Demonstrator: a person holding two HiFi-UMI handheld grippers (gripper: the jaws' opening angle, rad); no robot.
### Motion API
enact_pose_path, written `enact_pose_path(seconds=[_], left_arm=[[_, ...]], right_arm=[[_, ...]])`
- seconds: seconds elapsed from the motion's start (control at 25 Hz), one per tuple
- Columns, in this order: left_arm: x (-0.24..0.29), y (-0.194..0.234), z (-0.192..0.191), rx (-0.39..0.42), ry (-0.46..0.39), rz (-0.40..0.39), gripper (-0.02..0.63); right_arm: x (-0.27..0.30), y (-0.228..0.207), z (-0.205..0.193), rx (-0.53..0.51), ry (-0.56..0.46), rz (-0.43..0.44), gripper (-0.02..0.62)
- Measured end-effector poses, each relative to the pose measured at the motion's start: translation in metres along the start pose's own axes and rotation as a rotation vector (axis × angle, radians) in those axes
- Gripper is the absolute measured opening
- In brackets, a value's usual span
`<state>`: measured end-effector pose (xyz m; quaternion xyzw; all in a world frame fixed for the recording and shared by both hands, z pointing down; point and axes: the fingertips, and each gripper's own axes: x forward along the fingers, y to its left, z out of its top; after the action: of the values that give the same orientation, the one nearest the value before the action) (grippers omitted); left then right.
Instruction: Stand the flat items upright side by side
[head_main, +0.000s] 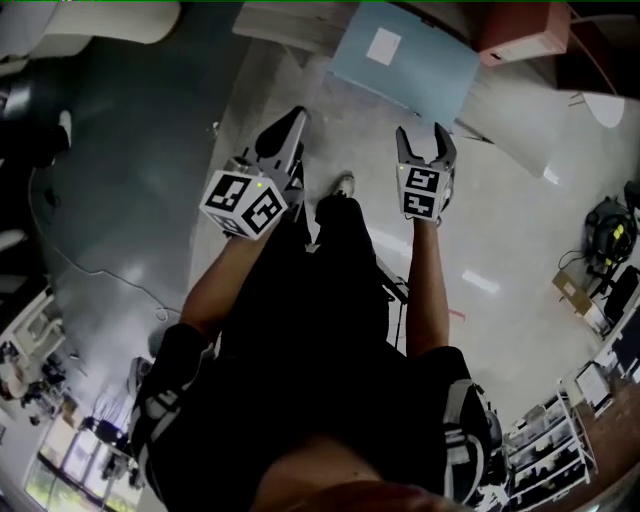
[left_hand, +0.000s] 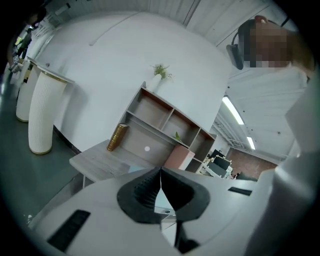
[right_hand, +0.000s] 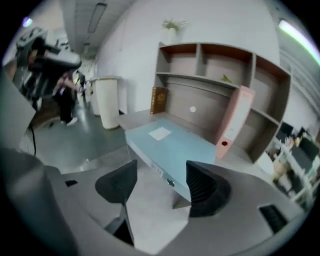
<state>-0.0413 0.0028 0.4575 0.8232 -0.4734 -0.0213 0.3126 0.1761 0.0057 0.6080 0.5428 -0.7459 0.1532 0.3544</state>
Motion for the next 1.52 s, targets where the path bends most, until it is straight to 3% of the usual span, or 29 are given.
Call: enact_pose_path(seconds=[0.28,0.4,0.56,0.84,1.0,1.28,1.4,1.44,1.52], left_arm=[[-0.033,0.017,0.012,-0.002,-0.017,-0.051,0.025],[-0.039,0.038,0.019,0.016,-0.008,-0.075,0.025],[-0.053,0.082,0.027,0.033,0.031,-0.110,0.025],[-0.038,0.136,0.027,0.030,0.059,-0.137,0.025],[-0.027,0.141,0.020,0.001,0.063,-0.181,0.025],[-0.029,0.144,0.023,-0.003,0.085,-0.230,0.025],[-0.036,0.151,0.033,-0.002,0.089,-0.244,0.025],[-0.036,0.152,0.036,-0.001,0.090,-0.249,0.025],[-0.029,0.151,0.040,0.005,0.090,-0.259,0.025]], right_arm=[[0.035,0.080,0.024,-0.630,0.130,-0.149,0.333],[0.068,0.105,0.022,-0.777,0.166,-0.203,0.343],[0.116,0.136,0.023,-0.821,0.214,-0.272,0.362],[0.184,0.119,0.019,-0.876,0.285,-0.394,0.408],[0.196,0.099,0.008,-0.865,0.317,-0.452,0.422],[0.194,0.090,0.030,-0.901,0.314,-0.545,0.423],[0.194,0.094,0.043,-0.898,0.317,-0.575,0.404],[0.196,0.092,0.045,-0.895,0.321,-0.579,0.341],[0.202,0.084,0.043,-0.890,0.334,-0.570,0.340]])
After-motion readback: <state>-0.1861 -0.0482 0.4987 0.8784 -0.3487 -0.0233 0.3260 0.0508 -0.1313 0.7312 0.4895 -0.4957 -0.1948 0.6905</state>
